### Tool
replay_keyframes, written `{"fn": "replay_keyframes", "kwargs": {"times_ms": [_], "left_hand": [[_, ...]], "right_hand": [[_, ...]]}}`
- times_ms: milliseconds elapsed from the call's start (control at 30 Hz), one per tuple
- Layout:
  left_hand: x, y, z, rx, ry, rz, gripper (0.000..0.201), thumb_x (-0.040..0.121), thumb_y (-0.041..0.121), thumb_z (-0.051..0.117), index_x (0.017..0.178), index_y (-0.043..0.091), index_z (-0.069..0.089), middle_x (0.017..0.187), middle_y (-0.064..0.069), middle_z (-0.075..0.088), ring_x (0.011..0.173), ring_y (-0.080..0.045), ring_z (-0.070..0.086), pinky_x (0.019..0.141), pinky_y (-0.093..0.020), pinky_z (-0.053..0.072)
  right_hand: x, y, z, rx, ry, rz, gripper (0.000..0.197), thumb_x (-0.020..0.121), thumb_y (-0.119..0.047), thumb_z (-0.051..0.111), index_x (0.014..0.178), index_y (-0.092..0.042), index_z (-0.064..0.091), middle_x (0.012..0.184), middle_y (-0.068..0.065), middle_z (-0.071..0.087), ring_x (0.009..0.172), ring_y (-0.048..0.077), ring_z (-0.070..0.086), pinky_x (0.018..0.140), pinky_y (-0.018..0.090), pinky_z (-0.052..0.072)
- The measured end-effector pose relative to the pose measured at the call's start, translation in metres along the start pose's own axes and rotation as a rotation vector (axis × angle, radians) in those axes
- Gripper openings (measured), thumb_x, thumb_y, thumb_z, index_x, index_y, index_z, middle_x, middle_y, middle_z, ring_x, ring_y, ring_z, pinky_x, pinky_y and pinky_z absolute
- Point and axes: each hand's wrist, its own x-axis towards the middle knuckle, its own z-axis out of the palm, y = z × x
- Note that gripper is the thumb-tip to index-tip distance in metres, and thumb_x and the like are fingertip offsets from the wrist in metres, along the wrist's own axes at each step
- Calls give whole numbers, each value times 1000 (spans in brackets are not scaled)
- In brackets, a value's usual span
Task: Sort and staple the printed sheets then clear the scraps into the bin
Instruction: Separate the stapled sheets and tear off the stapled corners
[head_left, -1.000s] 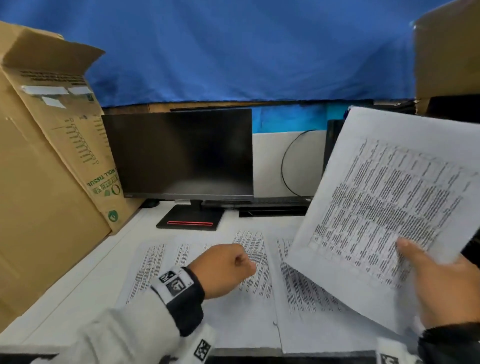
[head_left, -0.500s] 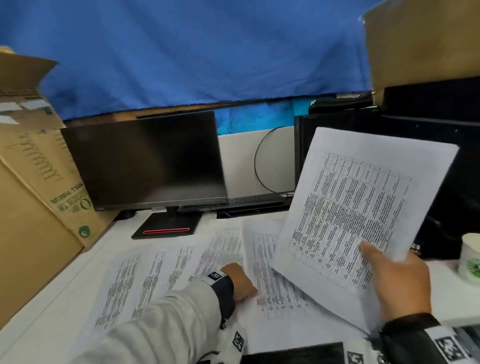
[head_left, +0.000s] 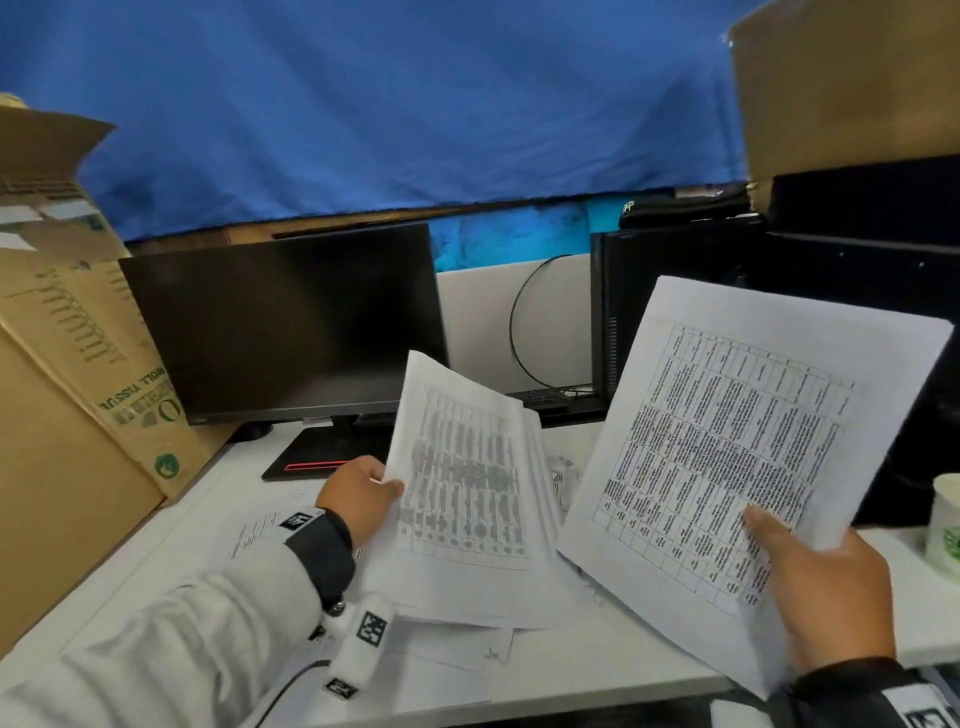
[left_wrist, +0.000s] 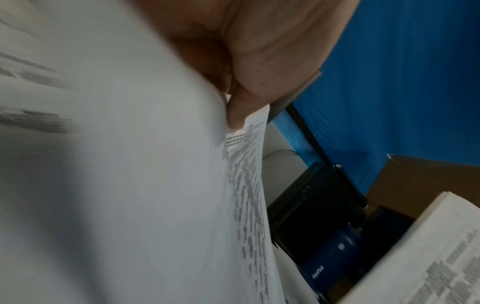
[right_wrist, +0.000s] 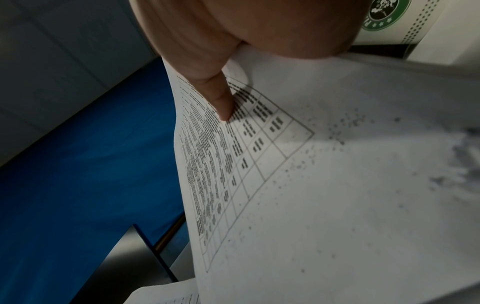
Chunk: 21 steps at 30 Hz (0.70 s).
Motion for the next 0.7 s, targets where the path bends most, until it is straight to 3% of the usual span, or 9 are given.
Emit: {"fn": "replay_keyframes", "kwargs": {"times_ms": [133, 233, 300, 500, 567, 633, 700], "left_hand": [[-4, -21, -15, 23, 38, -28, 16, 97, 23, 57, 100, 7, 60, 94, -12, 69, 81, -23, 65, 77, -38, 55], [-14, -31, -32, -18, 130, -23, 10, 101, 19, 49, 106, 12, 54, 88, -4, 64, 75, -15, 60, 61, -28, 45], [-22, -34, -47, -98, 210, -3, 10, 102, 20, 47, 109, 15, 53, 90, -3, 65, 76, -14, 60, 57, -26, 41], [-60, -32, -95, -367, 404, 213, 12, 101, 26, 53, 109, 17, 56, 96, 4, 69, 88, -11, 65, 66, -28, 46], [-72, -33, -98, -504, 384, 226, 16, 98, 28, 57, 111, 18, 58, 98, 5, 73, 91, -10, 68, 71, -30, 50], [-84, -35, -91, -624, 302, 208, 25, 94, 38, 61, 113, 22, 62, 106, 2, 76, 99, -19, 72, 86, -46, 55], [-96, -37, -76, -696, 182, 165, 34, 92, 45, 60, 118, 23, 62, 112, -1, 75, 103, -25, 72, 91, -57, 53]], "right_hand": [[-4, -2, 1, 2, -25, 13, 10, 89, -20, 71, 94, -16, 64, 84, -7, 63, 75, 10, 58, 62, 24, 40], [-7, 2, 5, -11, -42, 35, 14, 88, -22, 73, 100, -20, 65, 86, -7, 65, 79, 13, 61, 74, 30, 45], [-9, 3, 8, -25, -51, 42, 12, 87, -22, 74, 97, -20, 66, 86, -6, 66, 81, 16, 63, 78, 32, 46], [-20, 3, 24, -51, -87, 39, 11, 87, -22, 74, 95, -22, 66, 86, -7, 66, 79, 15, 62, 73, 31, 46], [-27, 1, 32, -71, -135, 21, 9, 87, -23, 74, 89, -20, 65, 85, -4, 68, 81, 20, 65, 74, 33, 49], [-34, -4, 40, -91, -190, 0, 11, 86, -22, 74, 92, -17, 66, 83, 0, 68, 78, 22, 65, 80, 37, 52], [-45, -11, 53, -113, -279, 9, 8, 86, -17, 74, 86, -17, 66, 78, 1, 69, 73, 22, 66, 86, 42, 53]]}}
